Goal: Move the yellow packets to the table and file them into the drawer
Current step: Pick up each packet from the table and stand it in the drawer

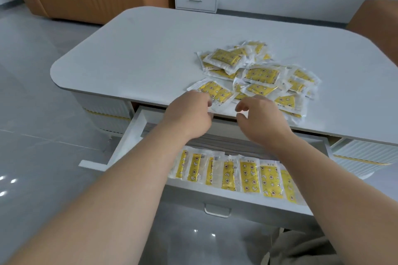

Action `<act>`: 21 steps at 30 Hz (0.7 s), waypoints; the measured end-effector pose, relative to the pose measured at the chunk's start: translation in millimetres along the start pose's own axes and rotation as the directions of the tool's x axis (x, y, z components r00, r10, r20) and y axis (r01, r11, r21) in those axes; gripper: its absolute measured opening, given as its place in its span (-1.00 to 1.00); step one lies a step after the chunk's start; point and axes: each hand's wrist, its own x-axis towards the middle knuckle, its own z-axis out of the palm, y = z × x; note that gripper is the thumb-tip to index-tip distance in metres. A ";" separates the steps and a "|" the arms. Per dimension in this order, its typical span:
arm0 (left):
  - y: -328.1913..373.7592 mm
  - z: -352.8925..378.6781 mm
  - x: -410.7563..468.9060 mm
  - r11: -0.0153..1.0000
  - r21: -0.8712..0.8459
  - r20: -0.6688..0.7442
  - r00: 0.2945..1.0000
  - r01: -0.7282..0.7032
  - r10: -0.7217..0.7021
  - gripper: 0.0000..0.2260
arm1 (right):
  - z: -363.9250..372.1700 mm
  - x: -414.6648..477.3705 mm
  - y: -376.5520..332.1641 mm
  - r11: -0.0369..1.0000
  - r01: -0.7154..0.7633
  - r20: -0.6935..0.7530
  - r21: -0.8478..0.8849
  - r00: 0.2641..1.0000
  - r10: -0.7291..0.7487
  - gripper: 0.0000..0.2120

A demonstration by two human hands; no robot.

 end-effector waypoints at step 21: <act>22.0 44.3 31.9 0.907 0.415 -0.082 0.990 -0.074 0.118 -0.66 | -25.3 27.5 36.1 0.252 -0.514 0.322 0.820 0.779 0.539 -0.87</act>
